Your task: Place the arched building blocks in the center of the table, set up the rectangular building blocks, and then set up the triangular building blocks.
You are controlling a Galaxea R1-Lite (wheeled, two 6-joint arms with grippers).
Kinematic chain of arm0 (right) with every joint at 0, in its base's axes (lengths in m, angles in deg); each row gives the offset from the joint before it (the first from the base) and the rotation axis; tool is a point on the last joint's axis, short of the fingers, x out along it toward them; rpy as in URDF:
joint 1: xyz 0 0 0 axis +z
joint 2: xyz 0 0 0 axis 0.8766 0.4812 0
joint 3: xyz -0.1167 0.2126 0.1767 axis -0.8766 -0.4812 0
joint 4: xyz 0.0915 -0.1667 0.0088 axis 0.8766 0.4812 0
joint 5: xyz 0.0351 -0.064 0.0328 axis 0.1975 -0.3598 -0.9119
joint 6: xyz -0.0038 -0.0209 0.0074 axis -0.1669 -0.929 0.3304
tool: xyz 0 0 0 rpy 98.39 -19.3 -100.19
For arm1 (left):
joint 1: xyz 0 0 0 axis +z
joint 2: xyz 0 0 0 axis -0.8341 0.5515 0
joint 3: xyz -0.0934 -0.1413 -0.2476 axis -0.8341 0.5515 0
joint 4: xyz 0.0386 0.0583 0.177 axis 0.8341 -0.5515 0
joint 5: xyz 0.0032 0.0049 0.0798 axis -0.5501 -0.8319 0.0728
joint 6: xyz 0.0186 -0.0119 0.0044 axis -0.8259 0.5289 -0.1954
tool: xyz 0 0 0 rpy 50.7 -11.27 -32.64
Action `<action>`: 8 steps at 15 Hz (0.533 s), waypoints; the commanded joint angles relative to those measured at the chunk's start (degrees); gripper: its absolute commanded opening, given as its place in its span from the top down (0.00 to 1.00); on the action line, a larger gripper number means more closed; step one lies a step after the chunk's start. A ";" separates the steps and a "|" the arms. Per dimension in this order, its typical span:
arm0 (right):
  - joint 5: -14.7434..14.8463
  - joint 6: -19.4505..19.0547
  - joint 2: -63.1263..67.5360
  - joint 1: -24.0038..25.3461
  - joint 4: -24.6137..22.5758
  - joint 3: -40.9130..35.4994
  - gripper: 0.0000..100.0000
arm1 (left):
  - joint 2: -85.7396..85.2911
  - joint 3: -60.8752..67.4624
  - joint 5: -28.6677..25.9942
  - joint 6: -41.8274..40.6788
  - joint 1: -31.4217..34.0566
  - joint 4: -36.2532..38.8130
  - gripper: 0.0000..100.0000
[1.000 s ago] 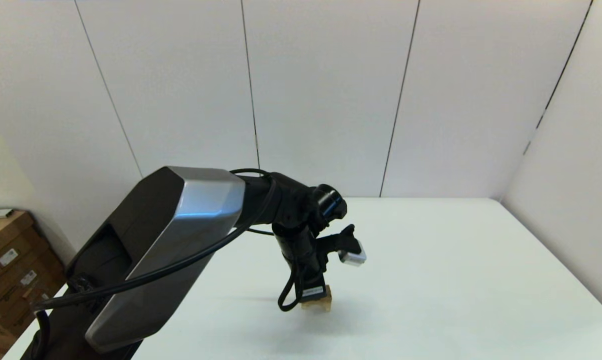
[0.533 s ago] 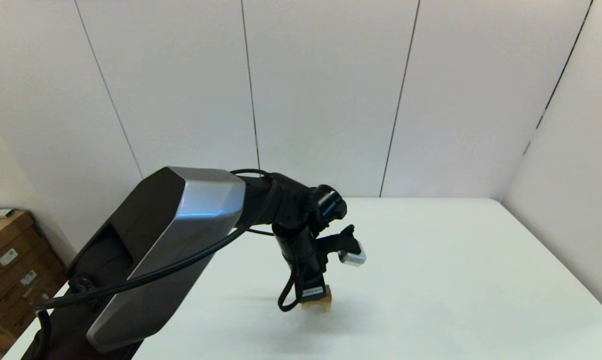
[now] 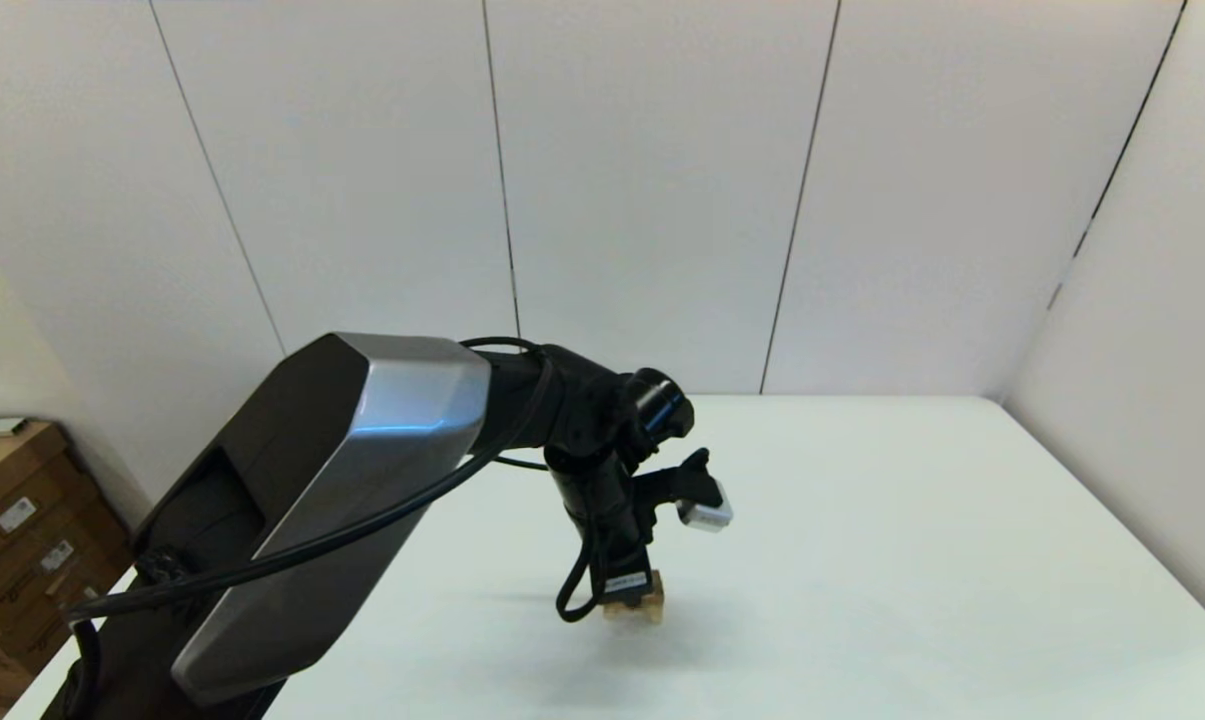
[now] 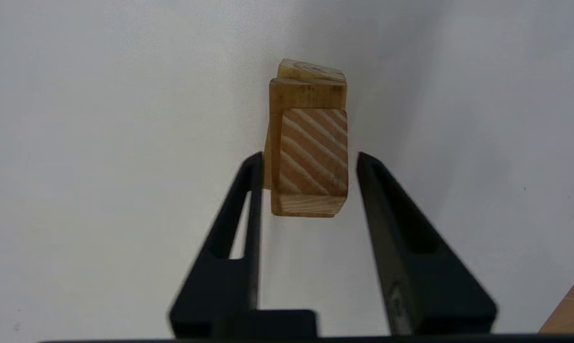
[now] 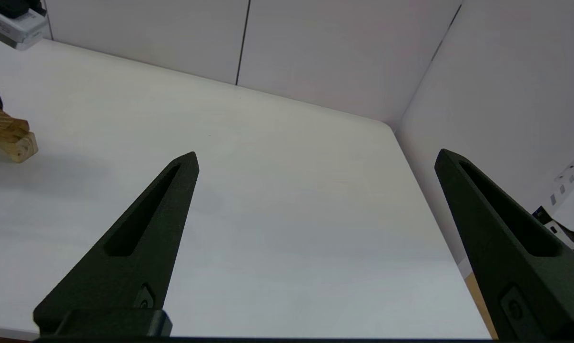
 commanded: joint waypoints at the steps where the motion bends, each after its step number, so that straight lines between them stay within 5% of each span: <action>1: -0.01 -0.05 -0.01 0.00 -0.06 -0.09 0.00 | -0.33 -0.01 -0.10 -0.20 -0.01 -0.31 0.00; 8: -0.01 -0.05 -0.01 0.00 -0.06 -0.09 0.00 | -21.25 0.61 0.08 3.58 7.38 -0.75 0.00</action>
